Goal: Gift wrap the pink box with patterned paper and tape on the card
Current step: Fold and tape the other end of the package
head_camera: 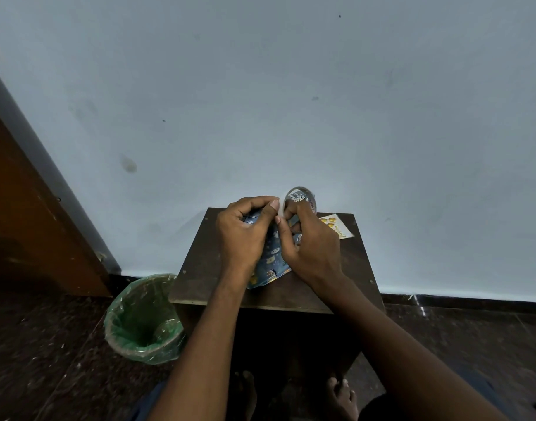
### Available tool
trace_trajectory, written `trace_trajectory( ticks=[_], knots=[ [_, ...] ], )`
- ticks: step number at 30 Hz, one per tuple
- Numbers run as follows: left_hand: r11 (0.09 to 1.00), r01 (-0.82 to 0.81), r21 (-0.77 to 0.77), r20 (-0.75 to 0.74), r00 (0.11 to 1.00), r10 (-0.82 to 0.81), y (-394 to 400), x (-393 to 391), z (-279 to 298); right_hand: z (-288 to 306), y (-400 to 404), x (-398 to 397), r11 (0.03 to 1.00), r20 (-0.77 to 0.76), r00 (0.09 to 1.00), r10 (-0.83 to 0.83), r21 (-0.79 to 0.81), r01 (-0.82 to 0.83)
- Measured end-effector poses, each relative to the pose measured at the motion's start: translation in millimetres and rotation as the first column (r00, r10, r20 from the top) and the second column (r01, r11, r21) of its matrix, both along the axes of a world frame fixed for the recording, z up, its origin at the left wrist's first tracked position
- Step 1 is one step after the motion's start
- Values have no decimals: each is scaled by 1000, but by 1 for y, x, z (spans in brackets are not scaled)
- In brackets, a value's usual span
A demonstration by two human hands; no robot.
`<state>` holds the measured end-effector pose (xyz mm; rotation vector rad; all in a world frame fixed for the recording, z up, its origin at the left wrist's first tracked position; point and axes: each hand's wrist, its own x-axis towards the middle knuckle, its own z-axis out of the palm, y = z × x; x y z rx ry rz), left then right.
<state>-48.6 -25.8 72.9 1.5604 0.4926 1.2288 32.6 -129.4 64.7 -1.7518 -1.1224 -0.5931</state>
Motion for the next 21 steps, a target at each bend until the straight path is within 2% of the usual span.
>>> trace_trajectory(
  ticks=[5, 10, 14, 18, 21],
  knots=[
    [1000, -4, -13, 23, 1000, 4, -6, -1, 4, 5, -3, -3, 1000, -29, 1000, -8, 10, 8],
    [1000, -29, -8, 1, 1000, 29, -9, 2, 7, 10, -5, -5, 997, -112, 994, -4, -78, -5],
    [995, -72, 72, -30, 997, 74, -10, 3, 10, 20, -5, -3, 987, -169, 986, -4, -159, -24],
    [981, -116, 153, -33, 992, 123, -8, 3, 11, 33, -6, 1, 966, -304, 953, 15, -241, -92],
    [988, -66, 139, -17, 997, 69, -8, 5, 11, 48, -11, 3, 948, -412, 910, 50, -266, -173]
  ],
)
